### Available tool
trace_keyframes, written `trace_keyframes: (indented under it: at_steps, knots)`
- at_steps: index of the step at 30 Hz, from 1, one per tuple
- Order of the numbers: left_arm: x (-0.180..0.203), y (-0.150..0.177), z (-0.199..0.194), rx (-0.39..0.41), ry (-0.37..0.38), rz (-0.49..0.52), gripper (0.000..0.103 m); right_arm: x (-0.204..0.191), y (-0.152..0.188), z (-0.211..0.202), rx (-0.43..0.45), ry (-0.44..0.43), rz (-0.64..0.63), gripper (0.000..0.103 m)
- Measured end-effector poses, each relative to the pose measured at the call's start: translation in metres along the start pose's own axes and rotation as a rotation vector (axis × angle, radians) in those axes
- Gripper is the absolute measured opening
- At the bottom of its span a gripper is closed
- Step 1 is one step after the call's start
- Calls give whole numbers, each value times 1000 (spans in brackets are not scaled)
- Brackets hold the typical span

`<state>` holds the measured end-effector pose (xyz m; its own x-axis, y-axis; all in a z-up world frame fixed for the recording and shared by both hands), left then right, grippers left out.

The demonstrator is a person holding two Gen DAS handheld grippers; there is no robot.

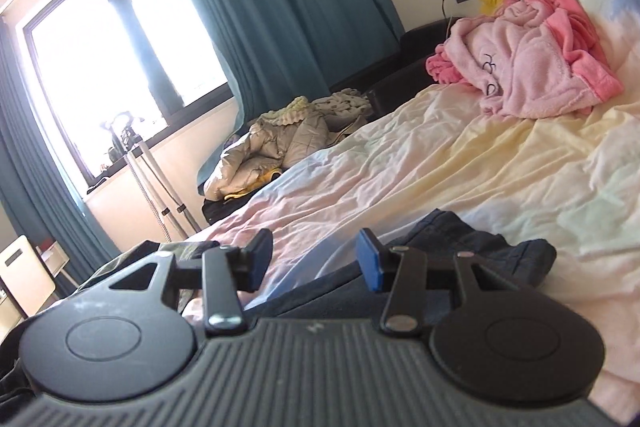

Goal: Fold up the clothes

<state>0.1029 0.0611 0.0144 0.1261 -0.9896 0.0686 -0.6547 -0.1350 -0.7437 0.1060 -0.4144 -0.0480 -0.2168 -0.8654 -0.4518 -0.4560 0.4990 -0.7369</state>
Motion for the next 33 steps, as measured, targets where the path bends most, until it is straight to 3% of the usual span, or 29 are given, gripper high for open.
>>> trace_keyframes:
  at_steps: [5,12,16,20,24,27,29,31,33]
  knots:
    - [21,11,39,-24,-4,74,93,-38,23,24,-55,-59,-82,48]
    - [12,18,63,-53,6,75,93,-99,61,62,-104,-170,-235,48]
    - [10,20,74,-32,-18,107,94,-129,71,98,-215,-236,-247,48]
    - [3,25,89,-81,44,56,94,-154,68,153,-331,-318,-140,54]
    - [-6,30,104,-120,69,-6,94,-167,65,239,-464,-436,184,55]
    - [-16,32,119,-164,82,-60,94,-182,67,289,-501,-439,286,59]
    - [-21,32,129,-187,87,-90,94,-190,68,313,-492,-416,329,59]
    - [-25,33,138,-200,99,-117,94,-195,61,327,-425,-398,360,57]
    - [-27,33,140,-198,106,-128,94,-193,52,339,-381,-368,427,51]
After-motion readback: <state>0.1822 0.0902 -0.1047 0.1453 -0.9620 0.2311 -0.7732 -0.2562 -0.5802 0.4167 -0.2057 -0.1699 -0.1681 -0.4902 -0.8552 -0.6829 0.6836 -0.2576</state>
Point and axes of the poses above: each gripper's, at about its wrist camera, not at the fingertips, and z roughly the way its jaws point, x to its right, y to its underside, the point moved 2 cm from there along z, roughly the way its jaws point, and after that the axes turned 14 degrees about -x, right-handed, at the moved point
